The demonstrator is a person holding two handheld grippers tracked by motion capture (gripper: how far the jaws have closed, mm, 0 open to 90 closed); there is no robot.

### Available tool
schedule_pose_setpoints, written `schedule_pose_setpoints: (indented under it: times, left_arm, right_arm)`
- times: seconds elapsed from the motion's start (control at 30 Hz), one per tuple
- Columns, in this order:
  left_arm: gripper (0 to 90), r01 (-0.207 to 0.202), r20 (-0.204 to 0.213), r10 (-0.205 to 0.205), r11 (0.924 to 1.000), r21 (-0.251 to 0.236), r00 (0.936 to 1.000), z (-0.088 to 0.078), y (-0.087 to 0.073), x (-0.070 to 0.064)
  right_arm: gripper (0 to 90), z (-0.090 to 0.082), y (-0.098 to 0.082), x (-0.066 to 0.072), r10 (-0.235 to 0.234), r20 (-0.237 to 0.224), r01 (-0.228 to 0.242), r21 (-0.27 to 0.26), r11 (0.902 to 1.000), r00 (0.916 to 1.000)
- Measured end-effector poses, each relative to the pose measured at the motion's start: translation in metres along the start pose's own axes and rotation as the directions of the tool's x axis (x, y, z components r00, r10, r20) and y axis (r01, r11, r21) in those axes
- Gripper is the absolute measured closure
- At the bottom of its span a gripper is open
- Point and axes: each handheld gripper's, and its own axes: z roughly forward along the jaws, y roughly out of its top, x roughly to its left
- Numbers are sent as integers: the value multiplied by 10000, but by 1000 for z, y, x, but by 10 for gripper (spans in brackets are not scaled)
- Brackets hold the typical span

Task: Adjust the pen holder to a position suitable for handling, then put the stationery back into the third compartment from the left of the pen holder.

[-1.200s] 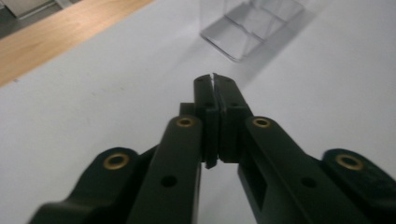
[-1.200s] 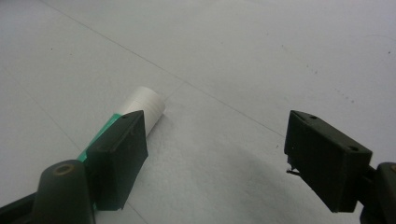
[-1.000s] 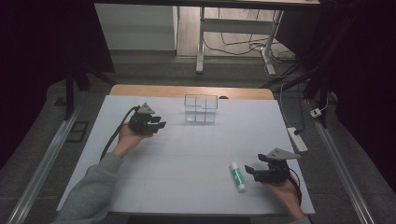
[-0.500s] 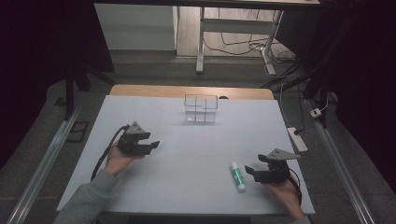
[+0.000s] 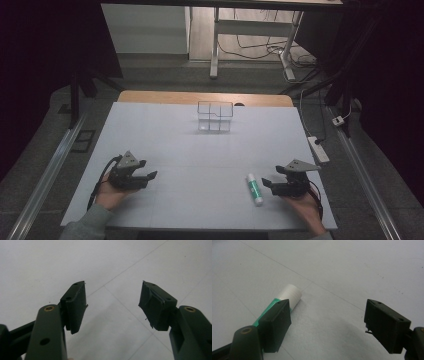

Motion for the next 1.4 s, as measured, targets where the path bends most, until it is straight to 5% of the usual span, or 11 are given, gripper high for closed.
schedule_pose_setpoints:
  times: [0.93, 1.4]
  left_arm:
    - [307, -205, -335, 208, 9998, 77, 9992, 2, -5, 0]
    - [302, -240, -338, 249, 9993, 289, 9991, 5, -5, 1]
  right_arm:
    - [215, -3, 5, 3, -57, 203, 55, 108, 9999, 9998]
    - [215, 1, 28, 16, -370, 460, 322, 1004, 9944, 9983]
